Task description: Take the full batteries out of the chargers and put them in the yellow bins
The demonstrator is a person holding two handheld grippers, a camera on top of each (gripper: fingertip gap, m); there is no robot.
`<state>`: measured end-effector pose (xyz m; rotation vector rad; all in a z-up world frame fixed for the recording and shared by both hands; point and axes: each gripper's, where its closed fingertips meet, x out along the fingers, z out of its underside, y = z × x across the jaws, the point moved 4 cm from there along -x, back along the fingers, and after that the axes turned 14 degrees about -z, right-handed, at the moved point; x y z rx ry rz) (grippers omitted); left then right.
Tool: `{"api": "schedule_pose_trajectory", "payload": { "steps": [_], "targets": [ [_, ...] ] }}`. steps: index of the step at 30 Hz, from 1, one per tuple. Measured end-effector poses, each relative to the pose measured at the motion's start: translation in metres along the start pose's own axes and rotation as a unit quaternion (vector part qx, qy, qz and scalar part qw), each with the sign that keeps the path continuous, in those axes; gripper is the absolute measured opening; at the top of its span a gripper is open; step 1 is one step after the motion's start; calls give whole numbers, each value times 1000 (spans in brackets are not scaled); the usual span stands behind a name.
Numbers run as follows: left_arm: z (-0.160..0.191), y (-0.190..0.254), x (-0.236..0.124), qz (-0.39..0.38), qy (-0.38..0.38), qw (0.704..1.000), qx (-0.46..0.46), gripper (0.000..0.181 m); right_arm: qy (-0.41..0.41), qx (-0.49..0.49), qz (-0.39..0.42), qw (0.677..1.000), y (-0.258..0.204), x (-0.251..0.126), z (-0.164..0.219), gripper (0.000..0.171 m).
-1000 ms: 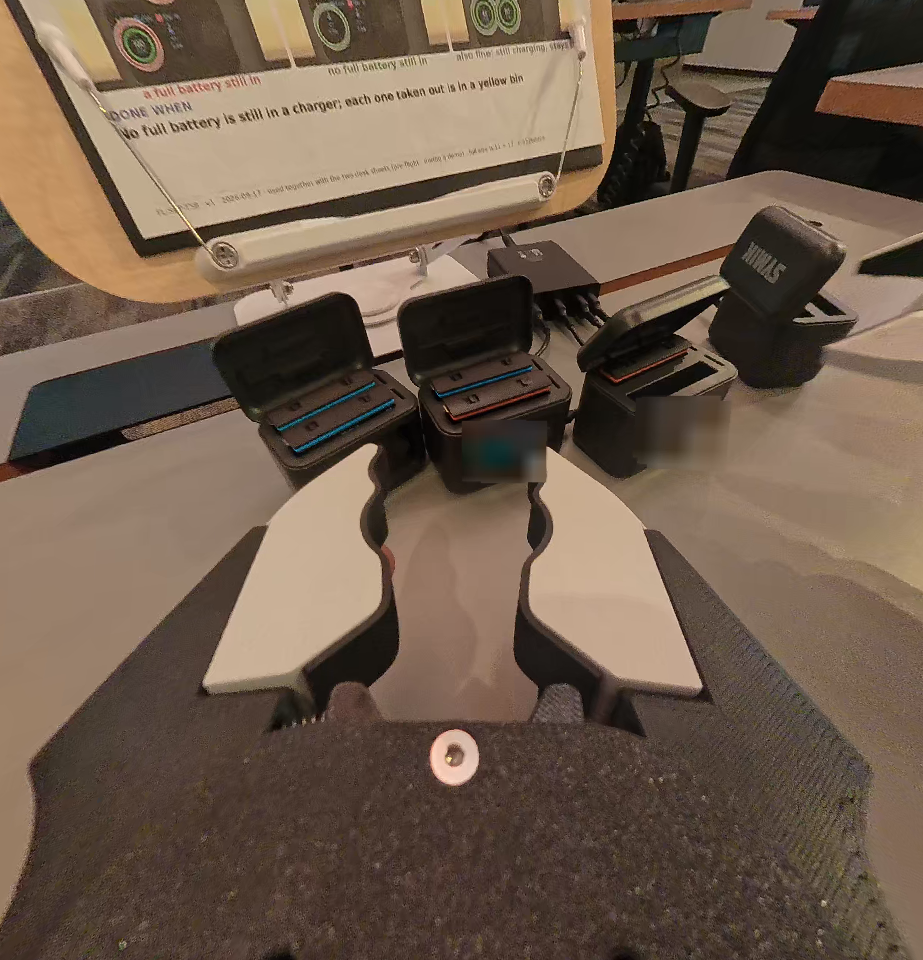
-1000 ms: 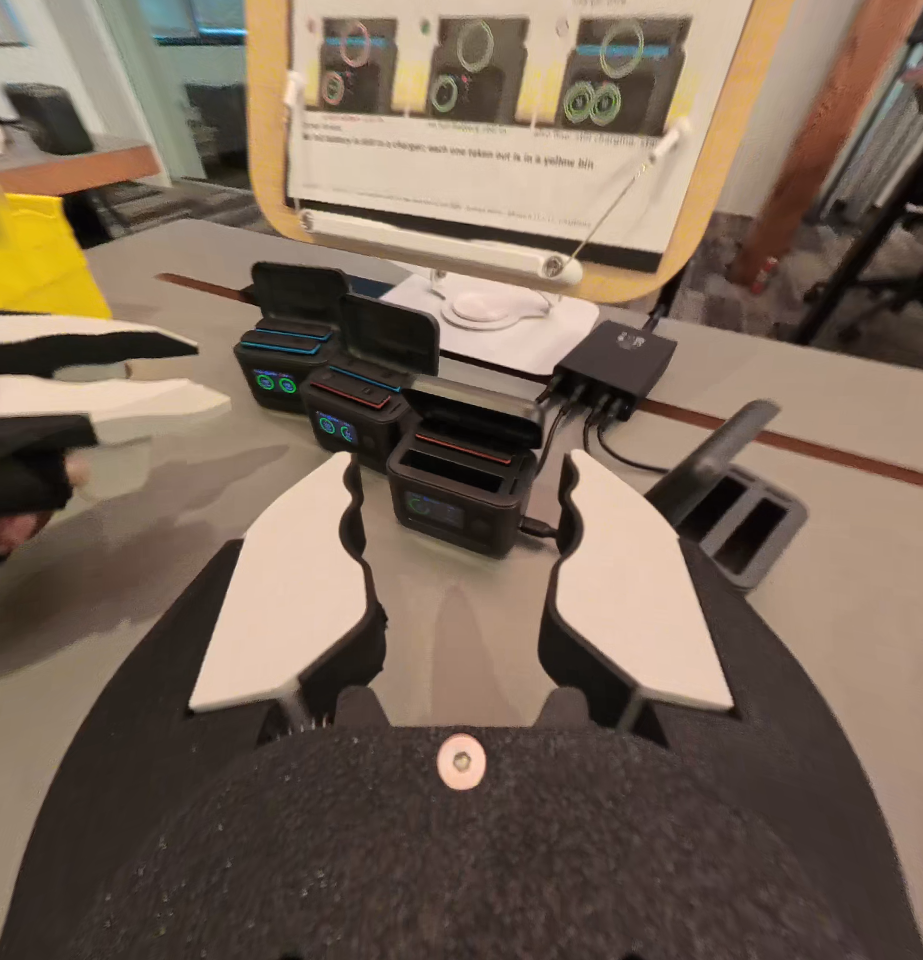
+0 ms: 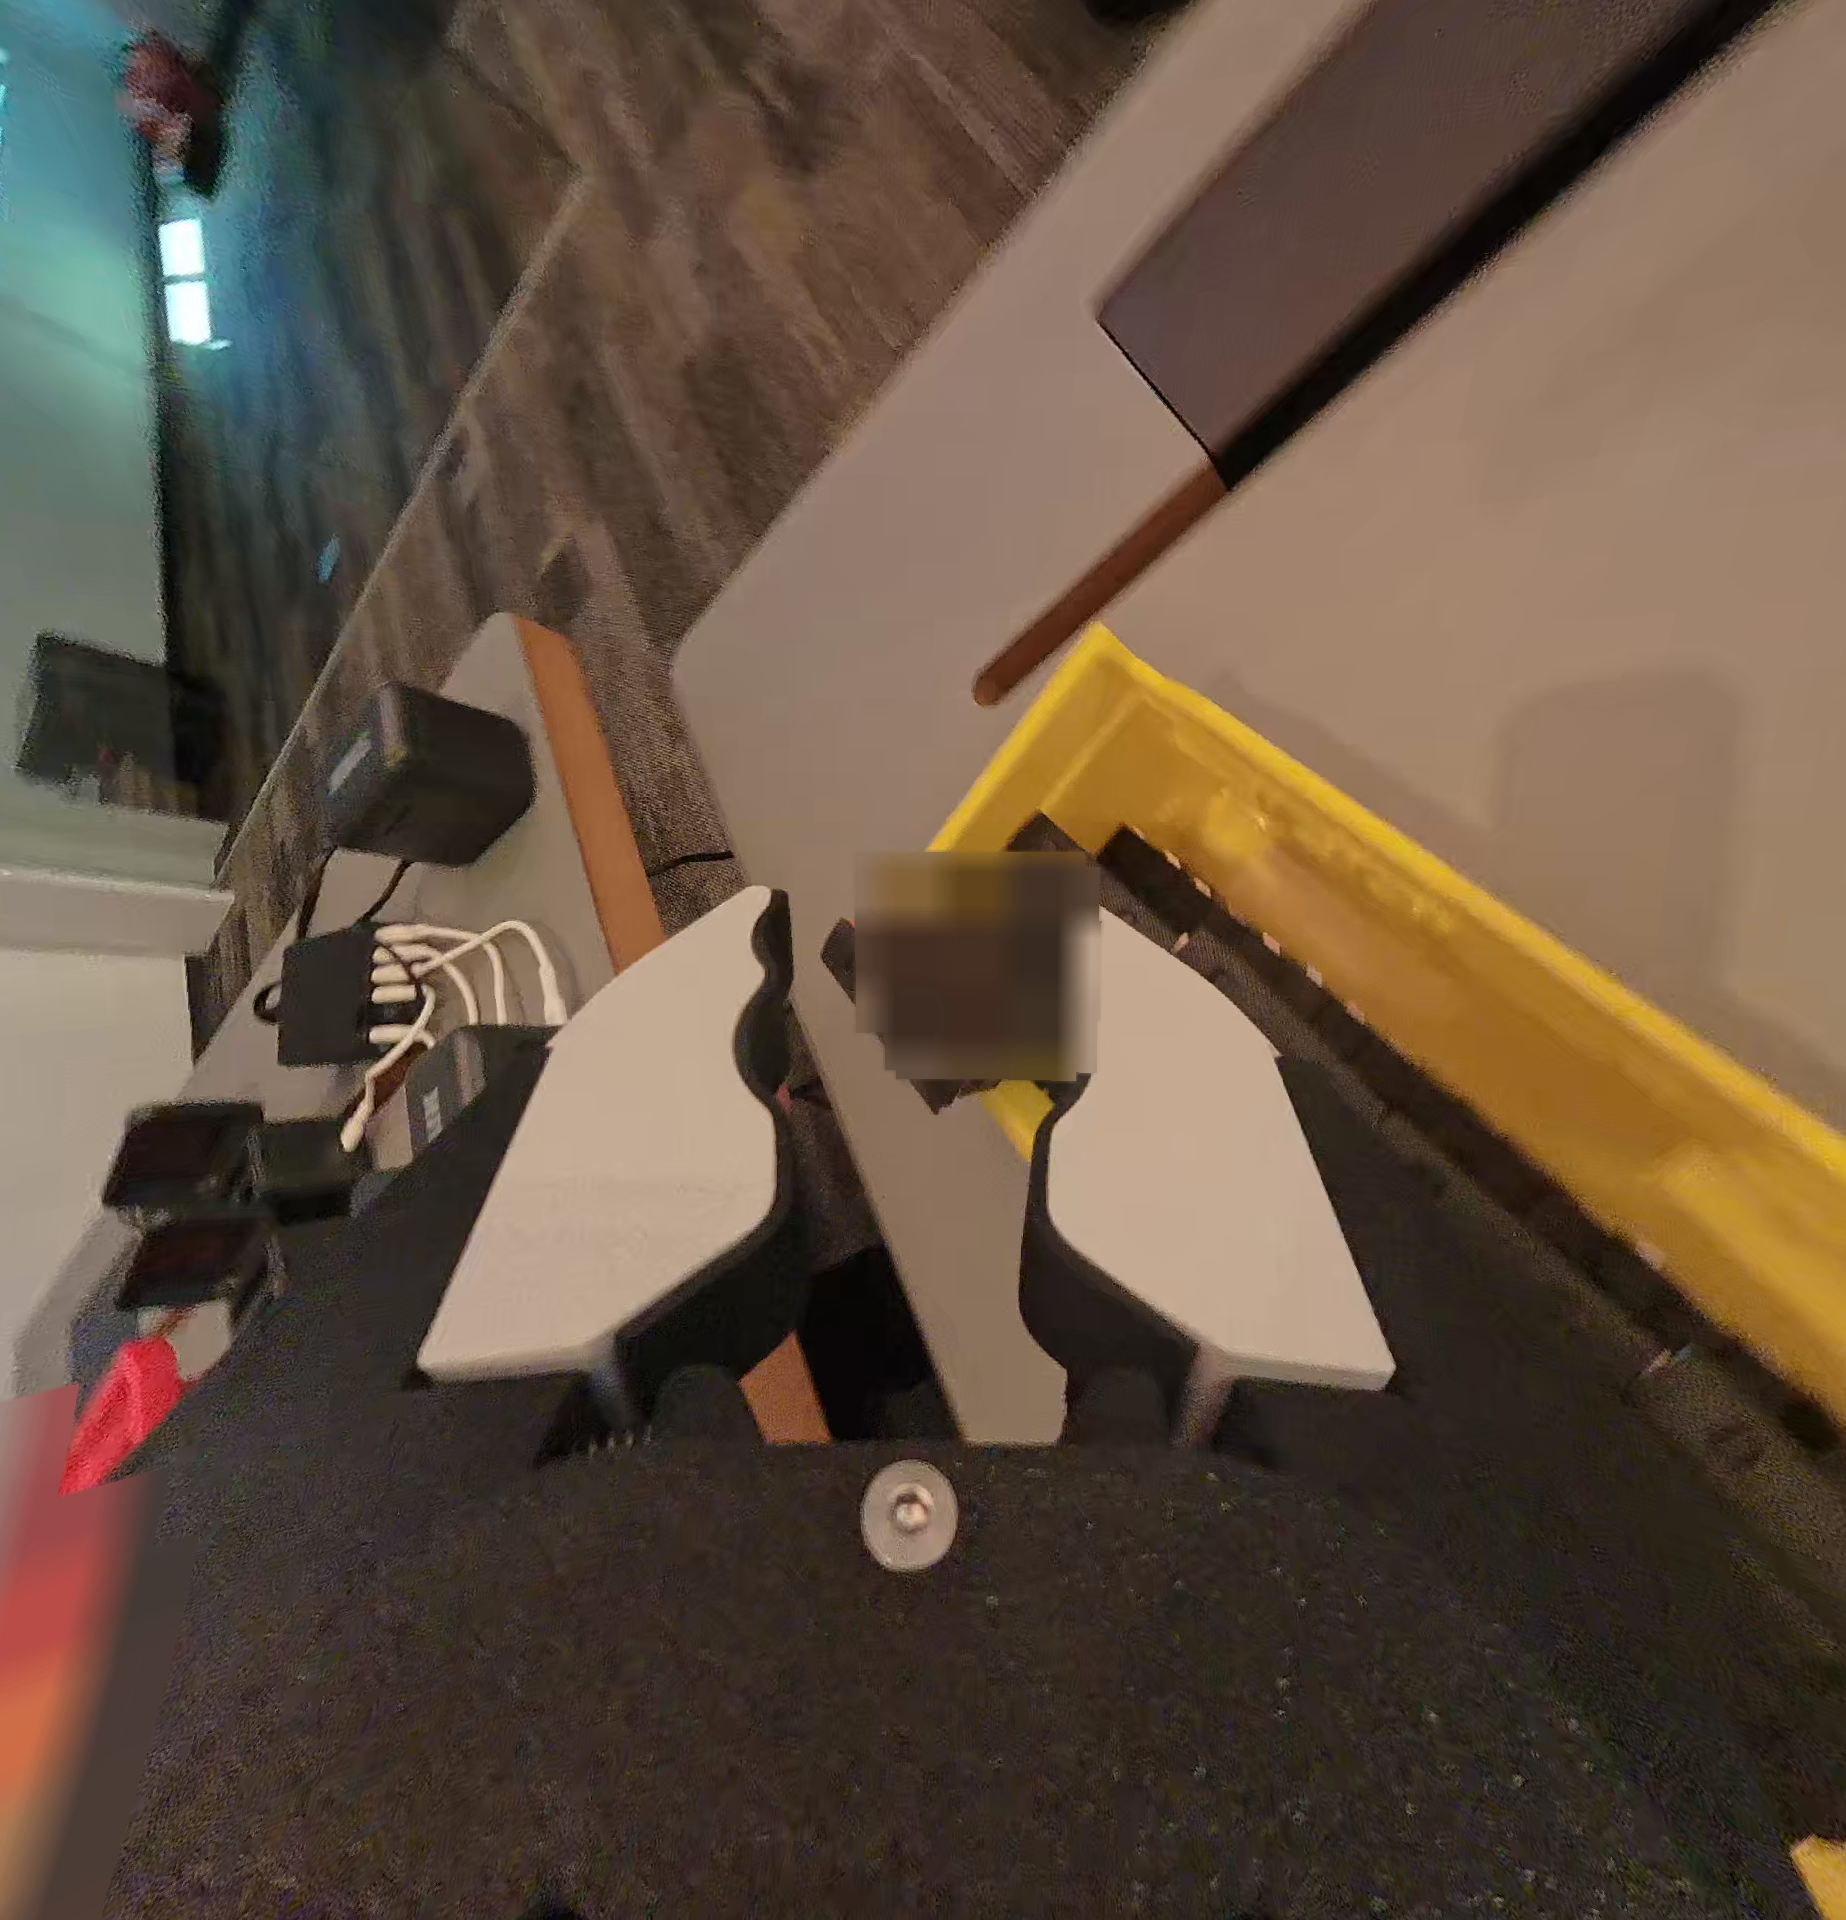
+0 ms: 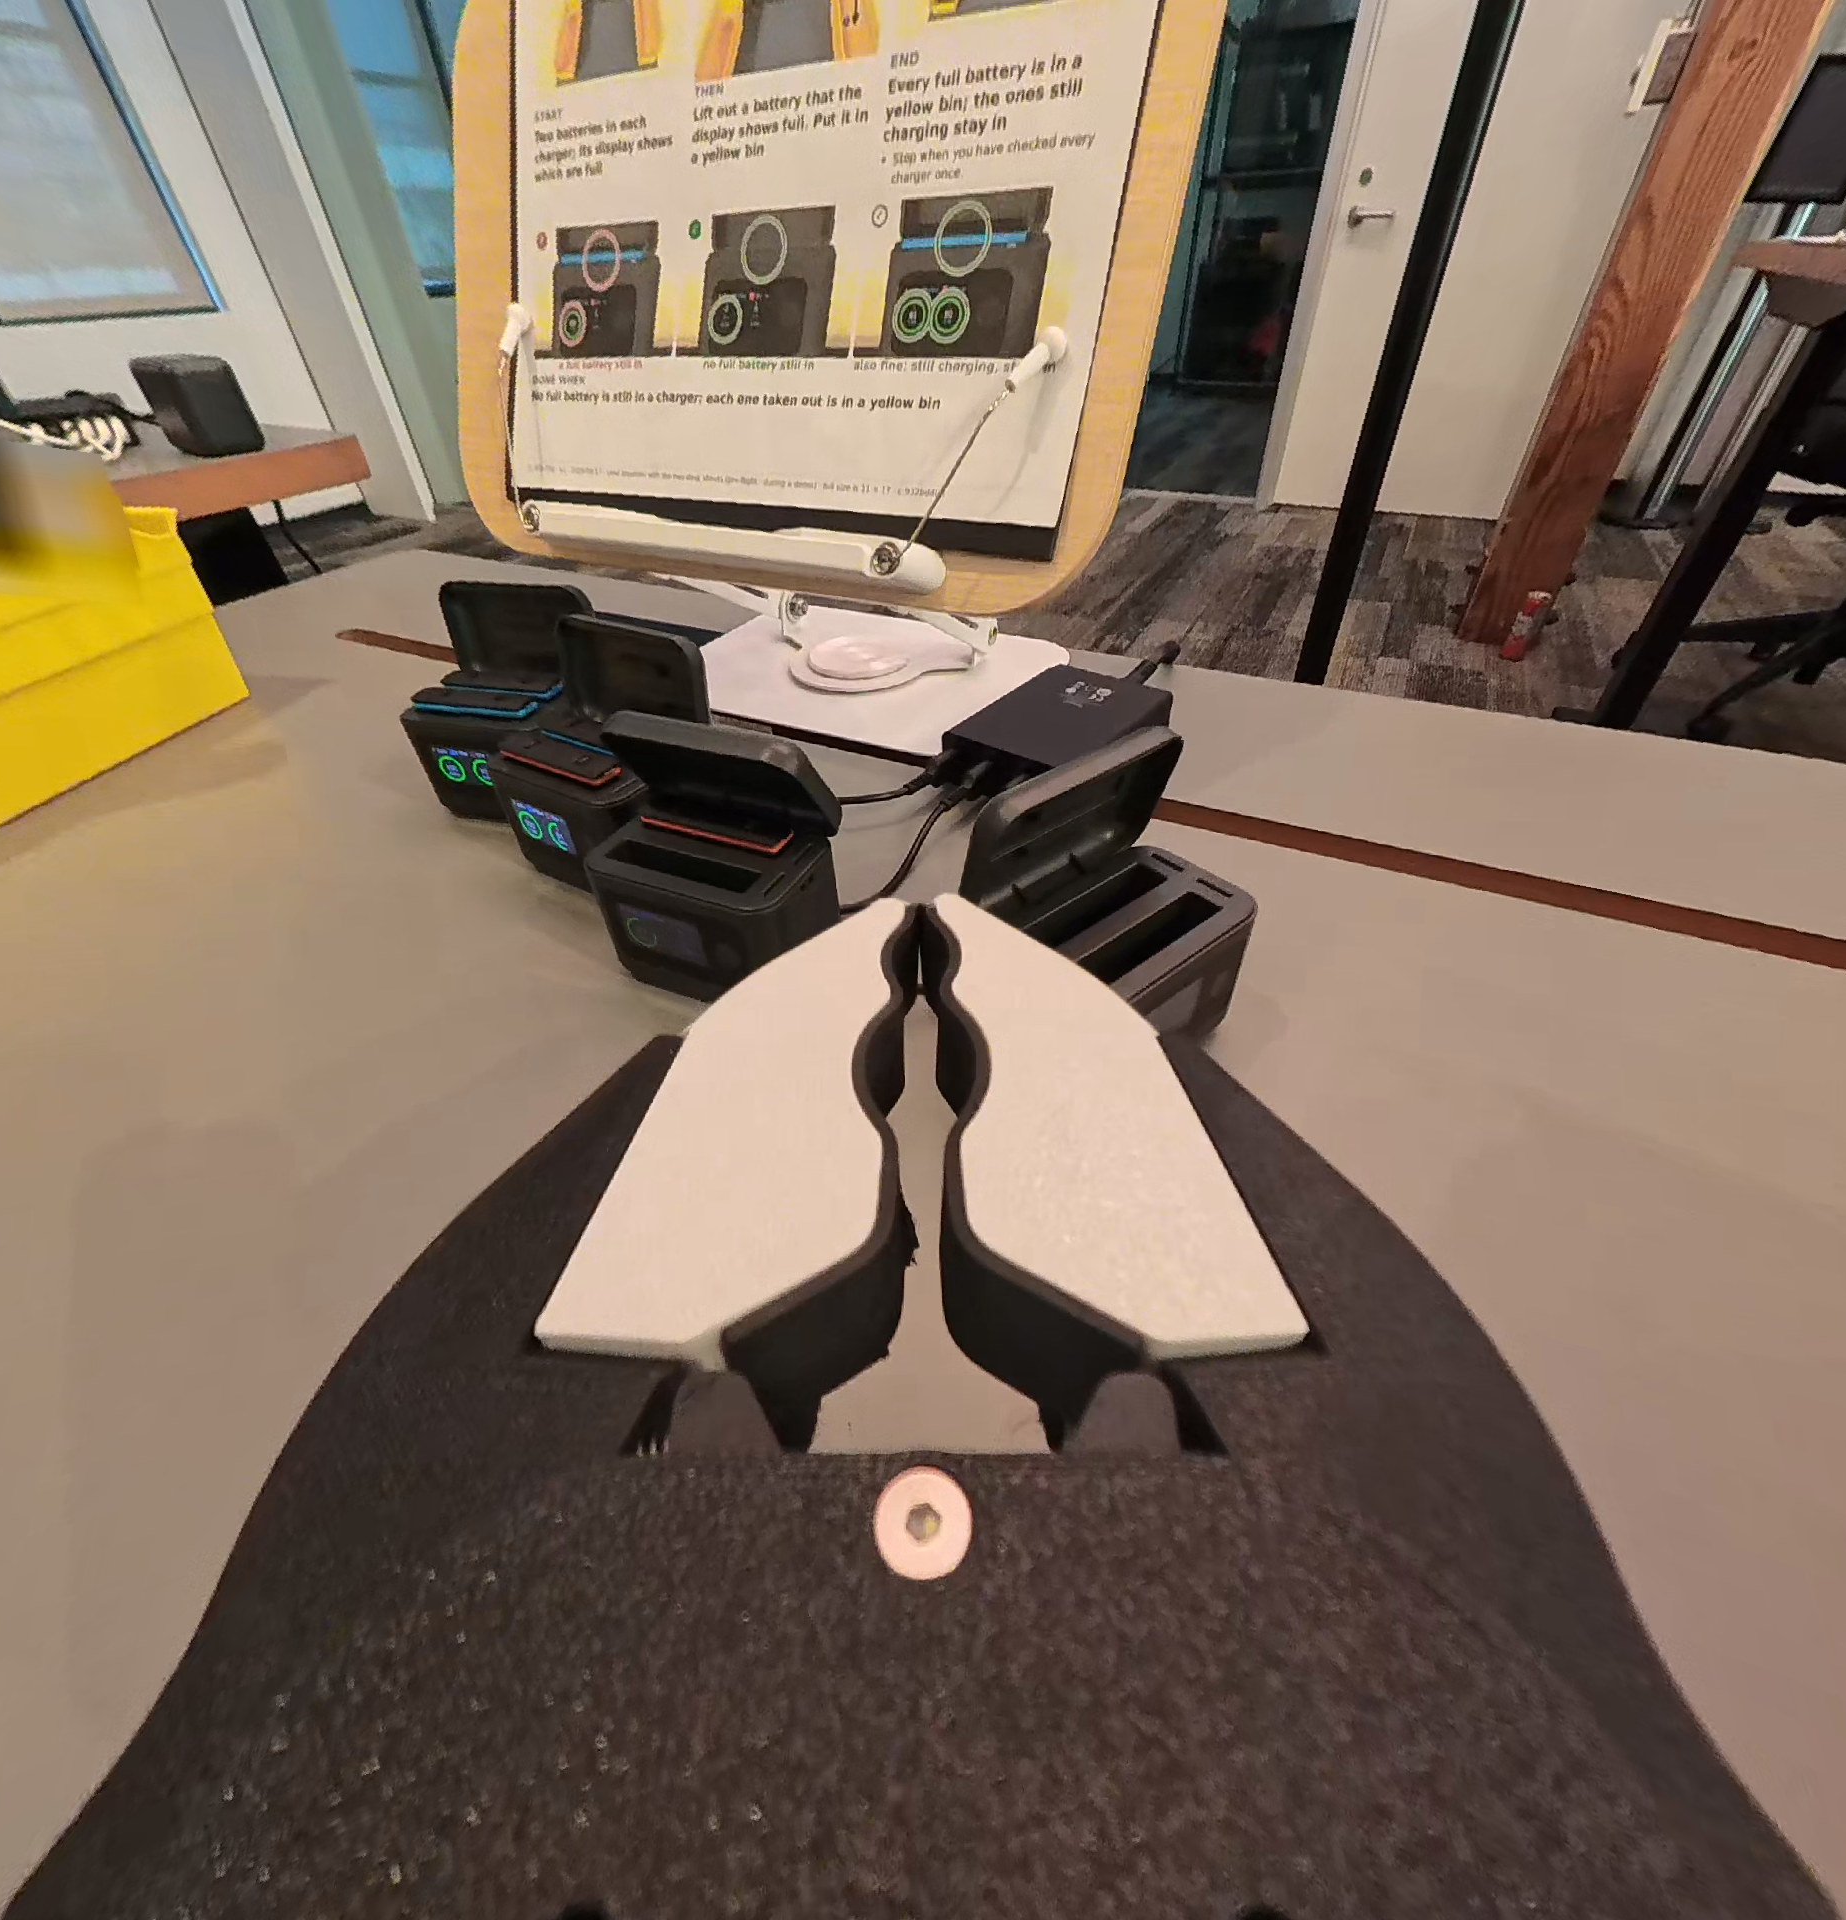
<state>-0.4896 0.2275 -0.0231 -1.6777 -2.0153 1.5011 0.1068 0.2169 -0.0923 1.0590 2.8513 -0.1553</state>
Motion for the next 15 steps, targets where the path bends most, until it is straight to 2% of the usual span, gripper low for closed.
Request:
{"api": "schedule_pose_trajectory", "payload": {
  "steps": [6,15],
  "targets": [
    [18,7,16,112,-64,976,175,55,-20,0,-10,1000,-1,4,8,0],
    [22,12,34,188,-105,938,273,66,-45,-19,-34,998,-8,10,16,0]
  ]
}}
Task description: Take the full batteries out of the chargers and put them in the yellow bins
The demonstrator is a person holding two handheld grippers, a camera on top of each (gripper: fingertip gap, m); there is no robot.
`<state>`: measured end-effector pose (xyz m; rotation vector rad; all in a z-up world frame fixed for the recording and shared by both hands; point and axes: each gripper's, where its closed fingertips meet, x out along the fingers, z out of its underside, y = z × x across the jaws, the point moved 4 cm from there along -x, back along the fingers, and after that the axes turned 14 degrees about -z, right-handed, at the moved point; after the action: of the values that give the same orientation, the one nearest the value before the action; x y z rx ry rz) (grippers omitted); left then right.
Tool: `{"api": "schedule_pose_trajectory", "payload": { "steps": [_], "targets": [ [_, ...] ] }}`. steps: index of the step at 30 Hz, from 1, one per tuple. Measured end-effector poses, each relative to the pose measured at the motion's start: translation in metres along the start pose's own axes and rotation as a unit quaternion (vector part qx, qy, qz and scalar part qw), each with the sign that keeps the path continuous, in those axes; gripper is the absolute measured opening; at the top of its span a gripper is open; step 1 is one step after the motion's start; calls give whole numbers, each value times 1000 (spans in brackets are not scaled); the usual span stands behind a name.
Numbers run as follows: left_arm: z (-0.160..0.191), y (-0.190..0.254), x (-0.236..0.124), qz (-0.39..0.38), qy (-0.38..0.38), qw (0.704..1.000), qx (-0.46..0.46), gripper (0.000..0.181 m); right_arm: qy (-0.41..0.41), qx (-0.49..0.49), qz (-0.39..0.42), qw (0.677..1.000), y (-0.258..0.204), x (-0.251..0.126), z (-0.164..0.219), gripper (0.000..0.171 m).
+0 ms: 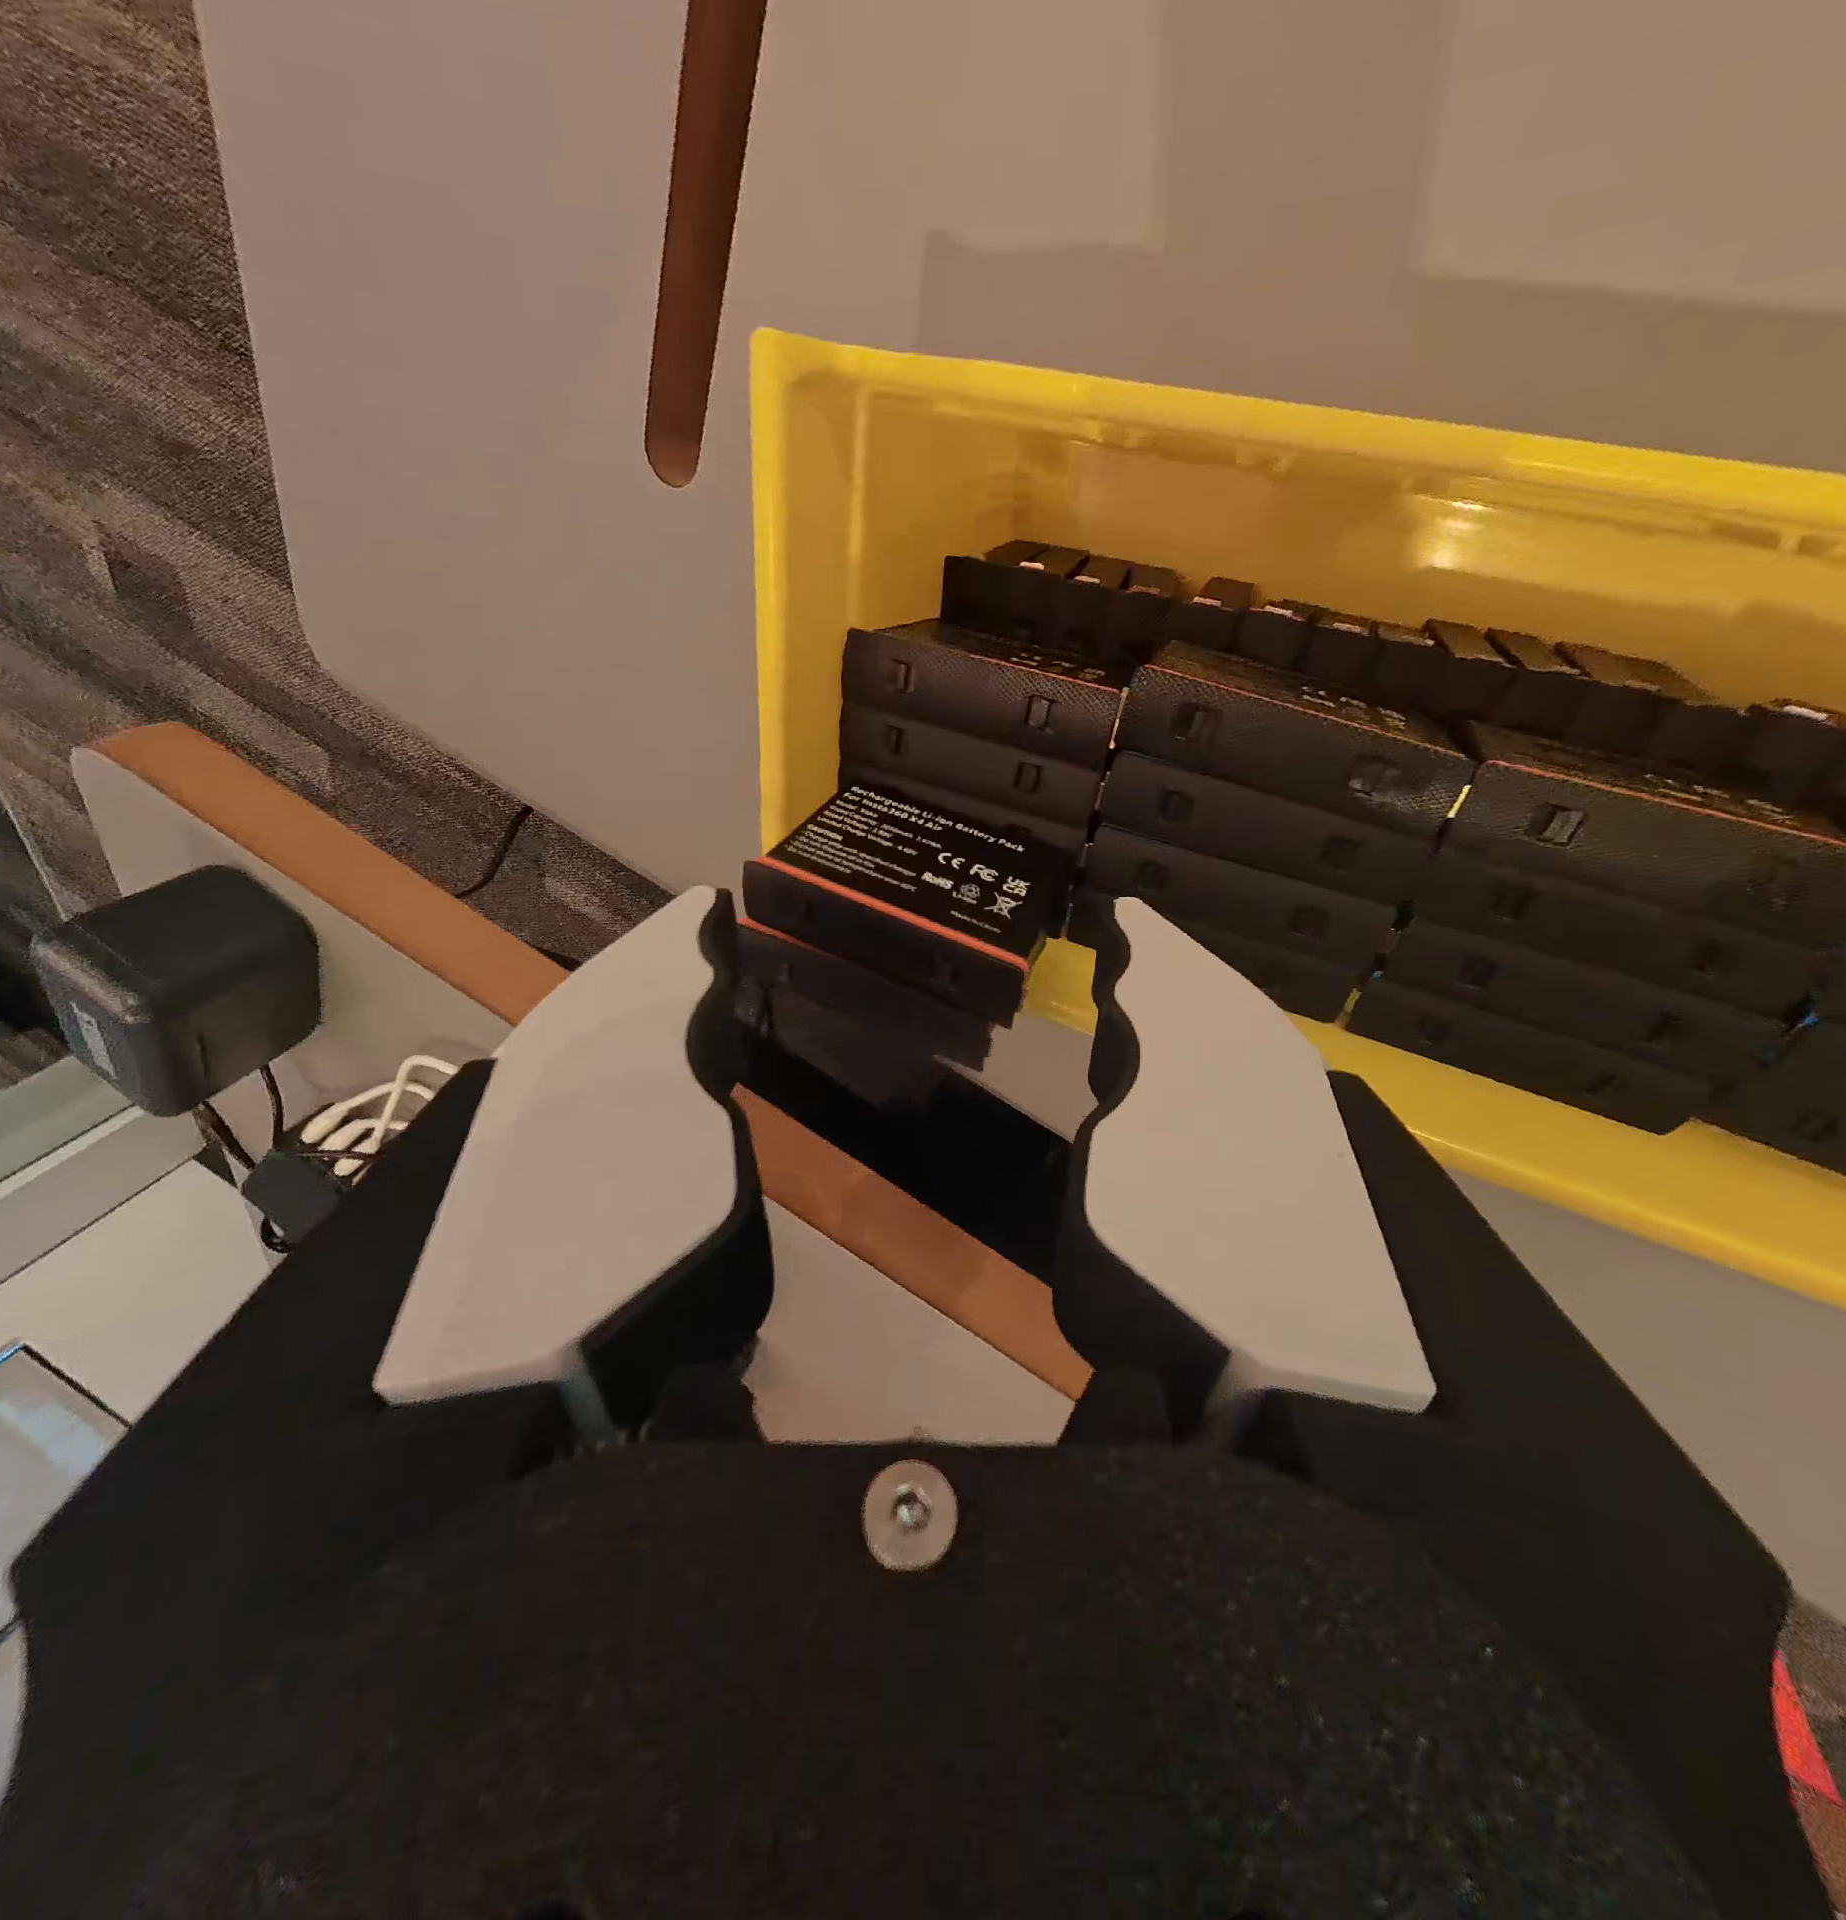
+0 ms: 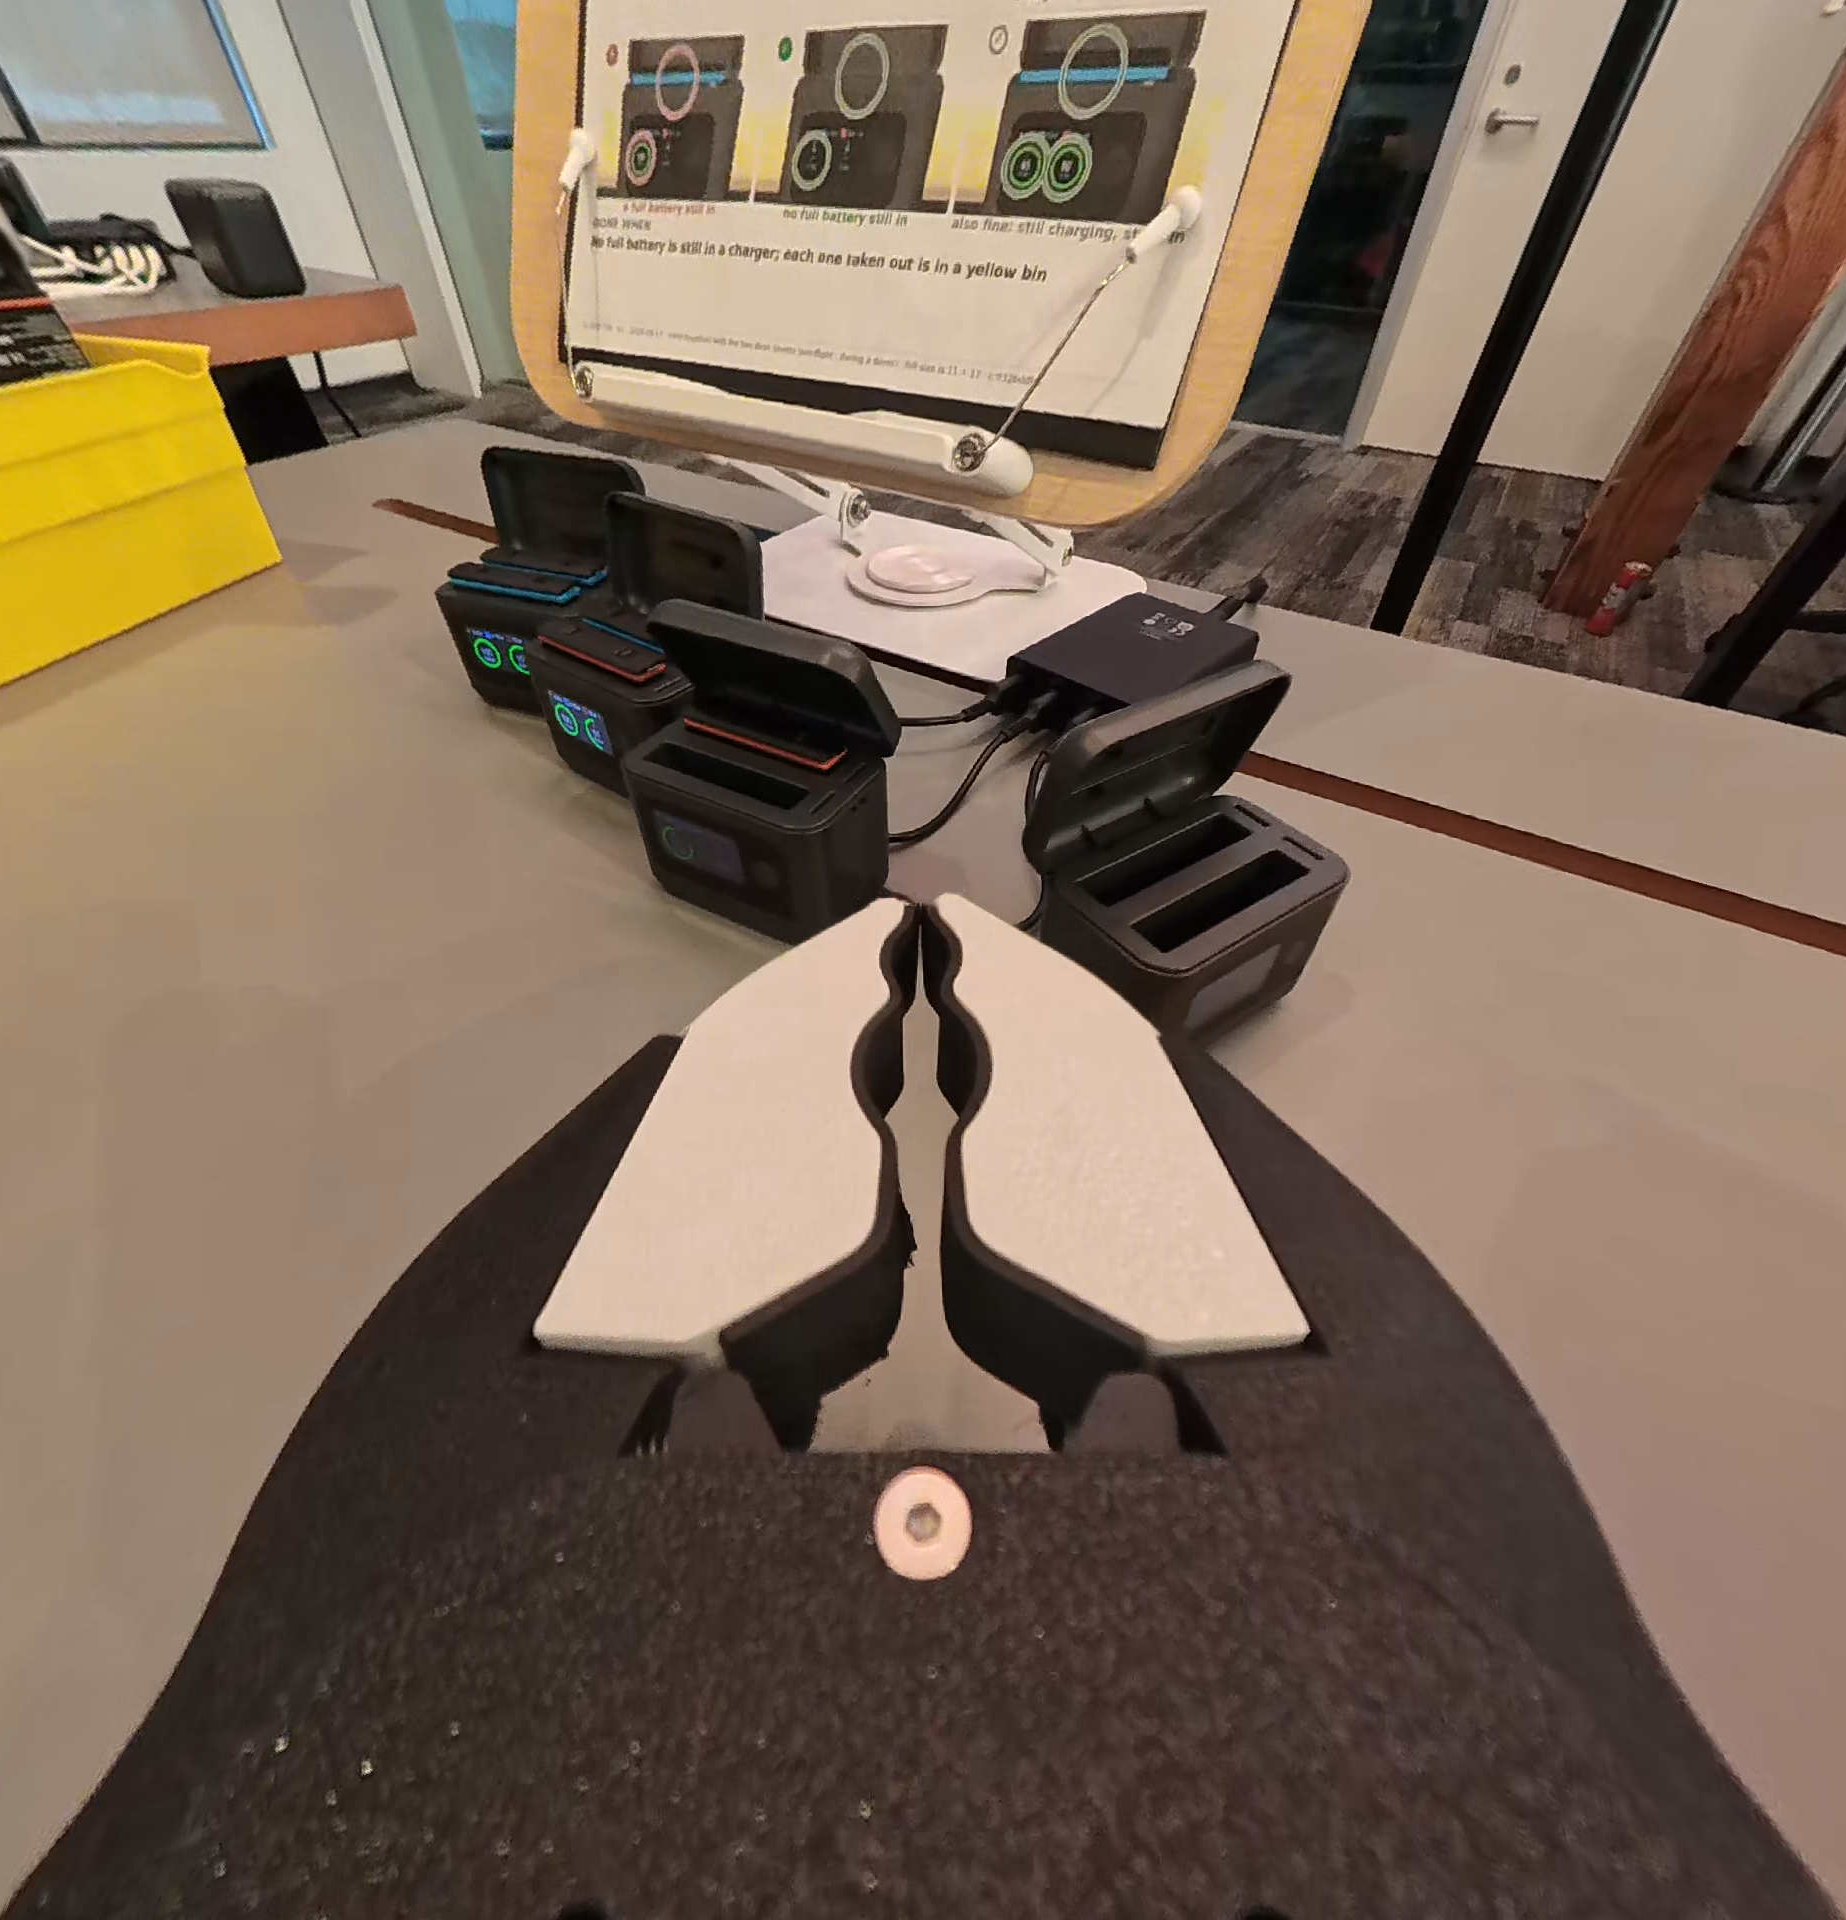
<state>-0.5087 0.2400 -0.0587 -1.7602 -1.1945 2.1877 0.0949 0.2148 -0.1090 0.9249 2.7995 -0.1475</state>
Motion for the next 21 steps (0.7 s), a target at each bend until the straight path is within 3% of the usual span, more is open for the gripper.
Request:
{"api": "schedule_pose_trajectory", "payload": {
  "steps": [7,13,21],
  "targets": [
    [4,-7,14,27,-28,999,20,72,-17,4,-7,1000,0,4,9,0],
    [3,-4,20,32,-29,998,40,63,-22,21,-10,999,3,6,14,0],
    [-3,-1,0,-3,1,998,59,63,-25,24,-20,999,1,8,16,0]
  ]
}}
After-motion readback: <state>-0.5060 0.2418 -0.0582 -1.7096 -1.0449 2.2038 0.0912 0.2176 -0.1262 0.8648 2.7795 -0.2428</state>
